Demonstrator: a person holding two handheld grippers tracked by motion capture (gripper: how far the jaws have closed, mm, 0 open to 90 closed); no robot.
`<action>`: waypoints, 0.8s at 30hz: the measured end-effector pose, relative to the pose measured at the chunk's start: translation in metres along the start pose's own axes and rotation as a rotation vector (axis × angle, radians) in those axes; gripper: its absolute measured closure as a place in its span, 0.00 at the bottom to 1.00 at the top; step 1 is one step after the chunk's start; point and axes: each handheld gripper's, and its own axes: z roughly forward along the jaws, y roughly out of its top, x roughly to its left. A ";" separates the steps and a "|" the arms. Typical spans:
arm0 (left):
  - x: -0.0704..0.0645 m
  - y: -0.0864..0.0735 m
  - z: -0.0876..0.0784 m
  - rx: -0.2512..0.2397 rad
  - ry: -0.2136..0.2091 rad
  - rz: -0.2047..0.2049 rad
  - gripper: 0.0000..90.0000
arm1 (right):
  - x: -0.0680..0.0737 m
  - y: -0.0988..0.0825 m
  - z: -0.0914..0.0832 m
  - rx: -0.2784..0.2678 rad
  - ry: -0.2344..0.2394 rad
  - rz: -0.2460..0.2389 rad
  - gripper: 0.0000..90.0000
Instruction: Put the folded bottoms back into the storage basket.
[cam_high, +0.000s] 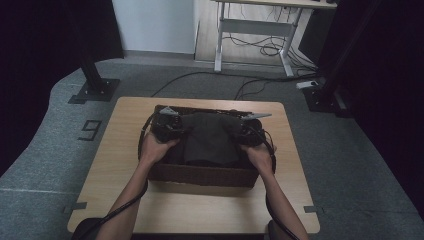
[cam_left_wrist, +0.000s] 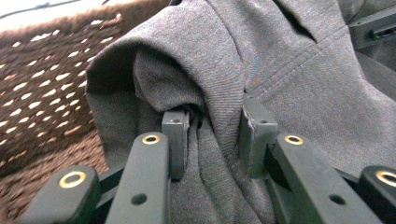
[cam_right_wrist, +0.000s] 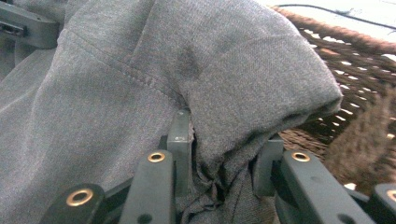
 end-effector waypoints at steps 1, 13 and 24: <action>0.001 0.000 -0.002 0.004 0.004 -0.001 0.75 | 0.002 0.001 0.002 0.002 0.001 -0.003 0.75; 0.011 -0.008 -0.017 0.083 0.078 -0.009 0.75 | 0.025 0.007 0.032 0.057 0.024 -0.019 0.75; 0.000 0.003 0.020 0.219 0.172 0.008 0.72 | 0.014 0.002 0.039 0.119 -0.051 -0.014 0.66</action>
